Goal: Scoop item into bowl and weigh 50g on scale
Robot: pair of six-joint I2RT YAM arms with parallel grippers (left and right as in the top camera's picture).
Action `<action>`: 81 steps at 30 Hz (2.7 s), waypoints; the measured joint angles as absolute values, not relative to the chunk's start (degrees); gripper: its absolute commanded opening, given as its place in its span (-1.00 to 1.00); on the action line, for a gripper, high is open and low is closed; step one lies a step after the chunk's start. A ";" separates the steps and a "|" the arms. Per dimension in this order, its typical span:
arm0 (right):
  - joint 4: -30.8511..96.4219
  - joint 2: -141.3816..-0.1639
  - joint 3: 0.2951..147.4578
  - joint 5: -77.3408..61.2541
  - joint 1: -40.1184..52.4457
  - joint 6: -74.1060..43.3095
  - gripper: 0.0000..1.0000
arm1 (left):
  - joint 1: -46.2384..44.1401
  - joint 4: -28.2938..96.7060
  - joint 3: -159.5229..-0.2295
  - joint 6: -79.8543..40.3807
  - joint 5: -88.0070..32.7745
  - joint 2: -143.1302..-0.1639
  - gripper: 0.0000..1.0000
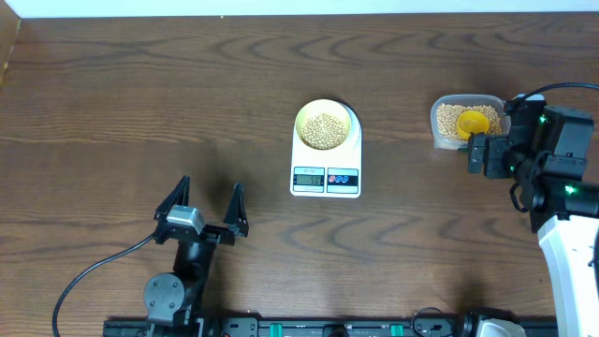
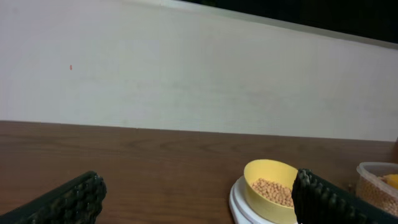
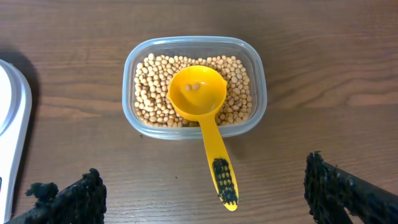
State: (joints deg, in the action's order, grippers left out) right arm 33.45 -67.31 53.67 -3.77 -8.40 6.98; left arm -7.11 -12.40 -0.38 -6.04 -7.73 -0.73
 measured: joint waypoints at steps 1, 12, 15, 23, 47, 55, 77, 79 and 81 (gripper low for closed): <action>33.47 -67.31 53.67 -3.77 -8.40 6.98 0.98 | -7.05 -11.84 -0.38 -6.02 -7.53 -0.73 0.95; 33.45 -67.31 53.67 -3.77 -8.40 6.98 0.98 | -6.70 -3.95 -0.38 -6.04 -4.34 -0.60 0.95; 33.45 -67.31 53.67 -3.77 -8.40 6.98 0.98 | -5.87 -2.24 -0.38 -6.04 -3.90 -0.60 0.95; 33.45 -67.31 53.67 -3.77 -8.40 6.98 0.99 | -2.35 1.10 -0.62 -7.64 -2.96 -0.58 0.95; 33.45 -67.31 53.67 -3.77 -8.40 6.98 0.99 | -1.58 1.39 -0.80 -7.88 -2.61 -0.58 0.95; 33.45 -67.31 53.67 -3.77 -8.40 6.98 0.99 | -1.58 1.41 -0.80 -7.88 -2.61 -0.58 0.95; 33.45 -67.31 53.67 -3.77 -8.40 6.98 0.99 | -1.58 1.41 -0.80 -7.88 -2.61 -0.58 0.95; 33.45 -67.31 53.67 -3.77 -8.40 6.98 0.98 | -1.58 1.41 -0.80 -7.88 -2.61 -0.58 0.95; 33.45 -67.31 53.67 -3.77 -8.40 6.98 0.99 | -1.58 1.41 -0.80 -7.88 -2.61 -0.58 0.95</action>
State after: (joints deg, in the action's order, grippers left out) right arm 33.45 -67.31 53.67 -3.77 -8.40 6.98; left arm -1.58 1.41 -0.80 -7.88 -2.61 -0.58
